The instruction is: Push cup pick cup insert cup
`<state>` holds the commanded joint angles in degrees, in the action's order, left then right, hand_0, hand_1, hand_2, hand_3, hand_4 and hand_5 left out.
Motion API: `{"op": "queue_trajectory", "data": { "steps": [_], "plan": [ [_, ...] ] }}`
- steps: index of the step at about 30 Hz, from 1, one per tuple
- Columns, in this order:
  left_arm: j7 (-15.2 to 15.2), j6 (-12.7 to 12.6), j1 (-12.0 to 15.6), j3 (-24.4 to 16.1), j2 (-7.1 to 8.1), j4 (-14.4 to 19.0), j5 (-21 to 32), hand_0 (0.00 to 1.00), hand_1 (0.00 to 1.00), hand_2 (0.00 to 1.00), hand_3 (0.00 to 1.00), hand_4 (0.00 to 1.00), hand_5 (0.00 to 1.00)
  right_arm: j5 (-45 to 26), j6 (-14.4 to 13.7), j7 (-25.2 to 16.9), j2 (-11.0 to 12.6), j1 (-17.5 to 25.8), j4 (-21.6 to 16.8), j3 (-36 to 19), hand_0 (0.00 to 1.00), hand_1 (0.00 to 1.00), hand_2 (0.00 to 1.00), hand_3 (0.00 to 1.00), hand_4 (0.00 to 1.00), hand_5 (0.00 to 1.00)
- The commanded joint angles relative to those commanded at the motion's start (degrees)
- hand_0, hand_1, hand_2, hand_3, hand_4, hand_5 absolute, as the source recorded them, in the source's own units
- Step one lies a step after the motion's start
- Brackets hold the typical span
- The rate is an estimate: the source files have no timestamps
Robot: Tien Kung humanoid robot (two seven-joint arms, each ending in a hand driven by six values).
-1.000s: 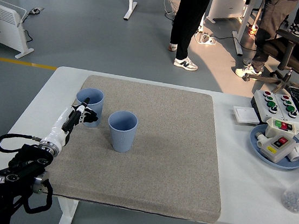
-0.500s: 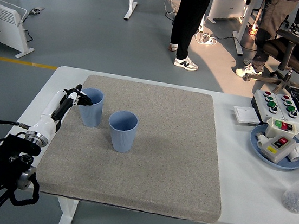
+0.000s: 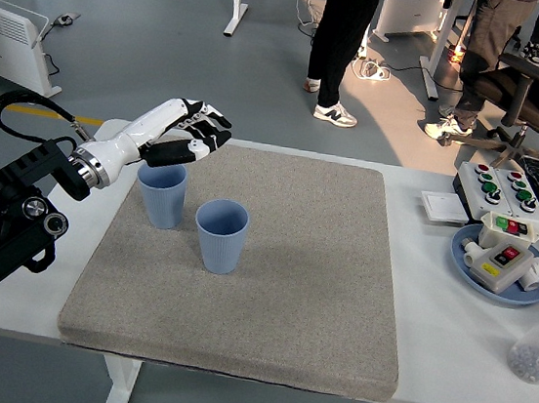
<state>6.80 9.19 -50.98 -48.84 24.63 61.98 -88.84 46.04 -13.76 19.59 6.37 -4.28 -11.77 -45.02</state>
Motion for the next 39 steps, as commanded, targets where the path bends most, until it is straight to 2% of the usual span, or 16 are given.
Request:
{"op": "queue_trajectory", "data": {
  "steps": [2,4,5,7,8,13,16,17,22,23,28,29,34,35,39],
  "plan": [
    [-0.37,4.54,-2.86,3.1,0.08,-0.57,-4.84,0.875,0.917,0.973,0.945,0.954,0.545,-0.21,-0.04,-0.03,0.02,-0.05,-0.01,0.12,0.529,0.505,0.55,0.55,0.103,0.819],
    [-0.63,8.56,-6.29,7.27,-0.85,-2.4,-9.68,0.875,0.917,0.973,0.945,0.954,0.545,-0.44,-0.15,-0.02,0.0,-0.1,-0.05,0.24,0.529,0.505,0.55,0.55,0.103,0.819],
    [-0.66,9.52,-7.08,8.51,-1.03,-2.72,-12.03,0.918,0.953,0.998,0.998,0.97,0.454,-0.47,-0.17,-0.01,-0.01,-0.09,-0.06,0.26,0.529,0.505,0.55,0.551,0.104,0.818],
    [-0.93,11.08,-8.43,10.49,-1.81,-3.77,-15.45,0.918,0.953,0.998,0.998,0.97,0.454,-0.52,-0.18,0.0,0.0,-0.1,-0.1,0.37,0.529,0.505,0.55,0.551,0.104,0.818],
    [-1.33,12.56,-9.48,12.11,-2.71,-4.92,-16.91,0.918,0.953,0.998,0.998,0.97,0.454,-0.49,-0.21,0.03,0.0,-0.1,-0.12,0.37,0.529,0.505,0.55,0.551,0.104,0.818],
    [-2.3,16.28,-11.45,15.54,-4.73,-7.95,-19.71,0.918,0.953,0.998,0.998,0.978,0.435,0.0,-0.2,0.15,0.06,-0.12,-0.17,0.17,0.529,0.505,0.55,0.551,0.104,0.817],
    [-2.23,16.36,-11.93,16.35,-5.19,-9.04,-19.72,0.918,0.953,0.998,0.998,0.978,0.435,0.16,-0.21,0.17,0.09,-0.13,-0.17,0.08,0.529,0.505,0.55,0.551,0.104,0.817],
    [-2.21,16.31,-12.1,16.45,-5.37,-9.54,-19.71,0.896,0.933,0.998,0.977,0.938,0.343,0.22,-0.2,0.18,0.11,-0.16,-0.18,0.06,0.529,0.505,0.55,0.551,0.104,0.814],
    [-2.08,15.86,-12.68,17.02,-5.89,-11.24,-19.65,0.896,0.933,0.998,0.977,0.938,0.343,0.48,-0.16,0.24,0.11,-0.22,-0.18,-0.1,0.529,0.505,0.55,0.551,0.104,0.814],
    [-2.02,15.66,-12.82,17.25,-6.13,-11.96,-19.61,0.796,0.853,0.914,0.895,0.85,0.191,0.54,-0.14,0.25,0.12,-0.2,-0.18,-0.15,0.529,0.505,0.55,0.552,0.105,0.814],
    [-1.62,15.0,-13.08,18.21,-6.73,-13.99,-18.97,0.796,0.853,0.914,0.895,0.85,0.191,1.01,-0.07,0.34,0.12,-0.22,-0.18,-0.41,0.529,0.505,0.55,0.552,0.105,0.814],
    [-1.53,14.97,-13.11,18.4,-6.78,-14.21,-18.86,0.732,0.785,0.835,0.837,0.805,0.155,1.06,-0.06,0.35,0.12,-0.22,-0.18,-0.44,0.529,0.505,0.55,0.552,0.106,0.811],
    [-1.23,14.13,-13.02,19.19,-7.0,-15.17,-18.94,0.732,0.785,0.835,0.837,0.805,0.155,1.14,-0.04,0.38,0.14,-0.26,-0.19,-0.47,0.529,0.505,0.55,0.552,0.106,0.811],
    [-1.12,13.77,-13.0,19.24,-7.03,-15.3,-19.05,0.607,0.69,0.743,0.717,0.714,0.073,1.15,-0.02,0.39,0.16,-0.29,-0.2,-0.45,0.529,0.505,0.55,0.552,0.109,0.807],
    [-0.94,13.08,-13.01,19.38,-7.06,-15.53,-19.21,0.607,0.69,0.743,0.717,0.714,0.073,1.16,-0.05,0.42,0.14,-0.3,-0.2,-0.47,0.529,0.505,0.55,0.552,0.109,0.807]
  ]
}}
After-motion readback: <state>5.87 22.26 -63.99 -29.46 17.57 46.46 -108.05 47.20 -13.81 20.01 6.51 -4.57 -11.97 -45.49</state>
